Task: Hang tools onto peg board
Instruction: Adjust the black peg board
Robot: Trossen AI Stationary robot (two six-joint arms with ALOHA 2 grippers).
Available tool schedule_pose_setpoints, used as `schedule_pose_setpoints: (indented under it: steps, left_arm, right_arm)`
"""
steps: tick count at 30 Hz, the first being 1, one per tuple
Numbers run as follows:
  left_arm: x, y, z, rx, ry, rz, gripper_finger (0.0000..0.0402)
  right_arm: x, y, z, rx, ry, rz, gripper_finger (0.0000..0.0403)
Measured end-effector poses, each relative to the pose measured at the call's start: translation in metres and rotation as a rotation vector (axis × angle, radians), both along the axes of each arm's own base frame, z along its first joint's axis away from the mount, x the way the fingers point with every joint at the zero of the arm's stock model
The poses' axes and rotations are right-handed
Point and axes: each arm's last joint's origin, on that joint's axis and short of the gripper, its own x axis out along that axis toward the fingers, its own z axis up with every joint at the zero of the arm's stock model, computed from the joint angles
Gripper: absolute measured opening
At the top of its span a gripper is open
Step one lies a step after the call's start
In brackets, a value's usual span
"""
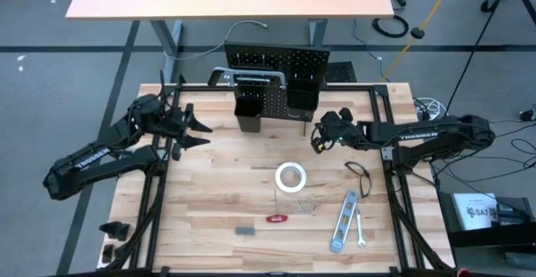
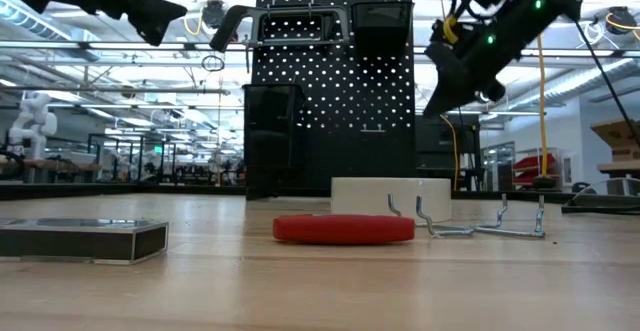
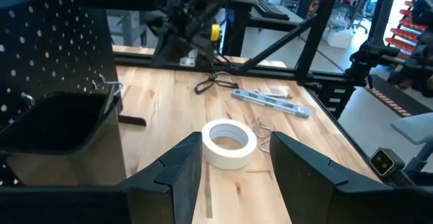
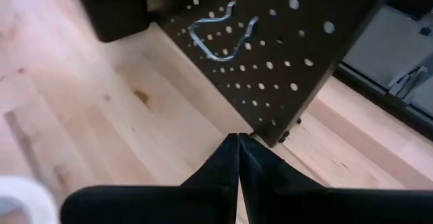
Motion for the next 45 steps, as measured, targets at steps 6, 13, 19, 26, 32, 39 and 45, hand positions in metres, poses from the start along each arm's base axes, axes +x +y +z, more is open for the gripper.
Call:
schedule_pose_setpoints:
  steps: [6, 13, 19, 26, 32, 39, 45]
  left_arm:
    - [0.0, 0.0, 0.0, 0.002, -0.003, 0.0, 0.0178]
    - [0.0, 0.0, 0.001, 0.003, -0.006, 0.0, 0.0178]
    - [0.0, 0.0, 0.001, -0.007, -0.004, 0.002, 0.0178]
    - [0.0, 0.0, 0.001, -0.015, -0.003, 0.004, 0.0178]
    - [0.0, 0.0, 0.001, -0.02, -0.002, 0.005, 0.0178]
    - [0.0, 0.0, 0.001, -0.02, -0.002, 0.009, 0.0178]
    - [0.0, 0.0, 0.001, -0.02, -0.002, 0.009, 0.0178]
  right_arm:
    - [-0.006, -0.014, -0.02, 0.043, -0.112, -0.014, 0.0]
    - [-0.01, -0.032, -0.022, 0.095, -0.21, 0.013, 0.0]
    - [-0.015, -0.046, -0.022, 0.092, -0.207, -0.016, 0.0]
    - [-0.017, -0.056, -0.018, 0.061, -0.236, -0.02, 0.0]
    - [-0.02, -0.064, -0.017, 0.047, -0.244, -0.028, 0.0]
    - [-0.023, -0.072, -0.016, 0.025, -0.239, -0.045, 0.0]
    - [-0.025, -0.079, -0.012, 0.004, -0.28, -0.031, 0.0]
